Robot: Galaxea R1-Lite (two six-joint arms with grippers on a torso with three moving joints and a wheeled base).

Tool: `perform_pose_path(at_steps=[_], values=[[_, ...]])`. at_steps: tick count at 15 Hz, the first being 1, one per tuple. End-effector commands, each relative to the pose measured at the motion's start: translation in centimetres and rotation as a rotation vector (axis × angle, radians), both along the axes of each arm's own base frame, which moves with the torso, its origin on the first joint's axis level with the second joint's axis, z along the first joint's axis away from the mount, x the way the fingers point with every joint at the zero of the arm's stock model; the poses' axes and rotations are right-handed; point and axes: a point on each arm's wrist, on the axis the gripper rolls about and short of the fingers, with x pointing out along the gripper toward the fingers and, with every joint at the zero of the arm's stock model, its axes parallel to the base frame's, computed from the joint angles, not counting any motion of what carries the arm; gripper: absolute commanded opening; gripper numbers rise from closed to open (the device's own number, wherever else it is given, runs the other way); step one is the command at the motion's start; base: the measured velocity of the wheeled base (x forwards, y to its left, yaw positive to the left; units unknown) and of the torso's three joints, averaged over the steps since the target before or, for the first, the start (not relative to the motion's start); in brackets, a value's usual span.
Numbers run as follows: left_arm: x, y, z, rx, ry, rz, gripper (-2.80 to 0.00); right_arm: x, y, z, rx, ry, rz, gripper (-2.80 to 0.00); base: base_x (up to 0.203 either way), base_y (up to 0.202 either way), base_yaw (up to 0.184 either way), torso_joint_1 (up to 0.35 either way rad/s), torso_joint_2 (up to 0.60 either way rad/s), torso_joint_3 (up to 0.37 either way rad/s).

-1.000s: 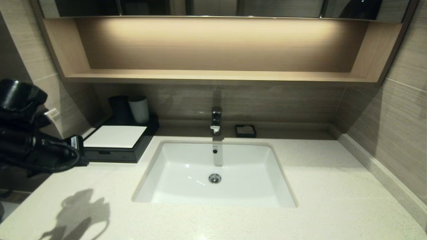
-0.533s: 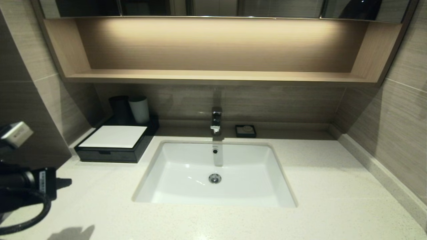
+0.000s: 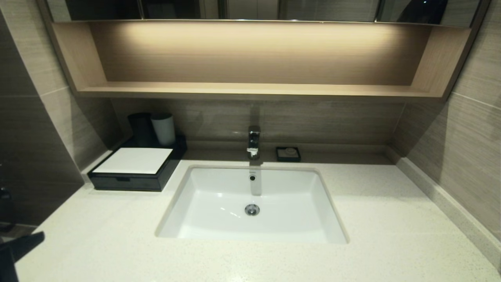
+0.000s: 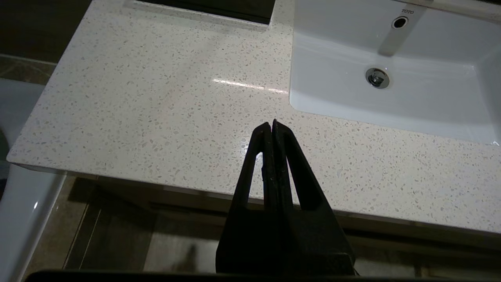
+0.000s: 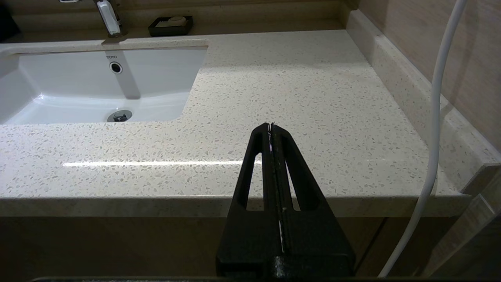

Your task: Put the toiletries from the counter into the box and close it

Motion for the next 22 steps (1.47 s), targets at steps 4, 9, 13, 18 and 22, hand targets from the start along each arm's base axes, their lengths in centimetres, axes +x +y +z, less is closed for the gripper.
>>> perform_pose_path(at_steps=[4, 9, 13, 18, 22], values=[[-5.9, 0.0, -1.2, 0.083, -0.223, 0.032, -2.80, 0.0, 0.0, 0.0, 0.000, 0.001, 0.000, -2.80, 0.000, 0.000, 0.000, 0.000, 0.00, 0.000], [-8.6, 0.0, -2.4, 0.104, -0.333, 0.073, -2.80, 0.0, 0.0, 0.0, 0.000, 0.001, 0.000, -2.80, 0.000, 0.000, 0.000, 0.000, 0.00, 0.000], [-10.5, -0.1, -4.3, 0.139, -0.383, 0.049, -2.80, 0.0, 0.0, 0.0, 0.000, 0.000, 0.000, -2.80, 0.000, 0.000, 0.000, 0.000, 0.00, 0.000], [-11.7, 0.0, -6.7, 0.164, -0.440, 0.033, -2.80, 0.0, 0.0, 0.0, 0.000, 0.001, 0.000, -2.80, 0.000, 0.000, 0.000, 0.000, 0.00, 0.000], [-11.8, 0.0, -7.6, 0.165, -0.453, 0.038, -2.80, 0.0, 0.0, 0.0, 0.000, 0.001, 0.000, -2.80, 0.000, 0.000, 0.000, 0.000, 0.00, 0.000]])
